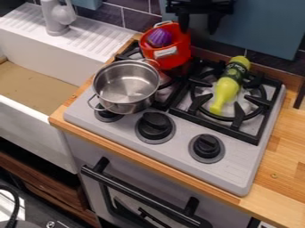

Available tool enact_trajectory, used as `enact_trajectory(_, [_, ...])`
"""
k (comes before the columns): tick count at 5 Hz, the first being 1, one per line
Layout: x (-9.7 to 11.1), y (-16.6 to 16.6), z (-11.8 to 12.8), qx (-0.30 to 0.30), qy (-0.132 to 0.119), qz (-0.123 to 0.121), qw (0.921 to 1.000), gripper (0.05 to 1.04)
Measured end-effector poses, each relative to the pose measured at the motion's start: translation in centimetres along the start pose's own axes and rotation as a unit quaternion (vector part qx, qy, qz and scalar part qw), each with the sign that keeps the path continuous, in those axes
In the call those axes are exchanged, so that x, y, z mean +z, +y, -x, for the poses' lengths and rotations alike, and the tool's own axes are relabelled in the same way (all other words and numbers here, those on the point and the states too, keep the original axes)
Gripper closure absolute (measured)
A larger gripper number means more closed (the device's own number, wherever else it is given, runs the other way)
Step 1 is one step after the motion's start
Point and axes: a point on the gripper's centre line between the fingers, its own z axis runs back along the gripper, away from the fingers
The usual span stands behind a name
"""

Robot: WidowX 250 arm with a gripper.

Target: Put the red basket on the upper side left corner of the burner

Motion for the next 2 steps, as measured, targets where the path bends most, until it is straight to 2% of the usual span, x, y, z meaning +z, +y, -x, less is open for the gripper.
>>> enact_trajectory(1, [0.4, -0.2, -0.4, -0.005, -0.004, 0.025, 0.9997, 0.096])
enact_trajectory(2, [2.5, 0.0, -0.2, -0.02, -0.003, 0.063, 0.9978, 0.085])
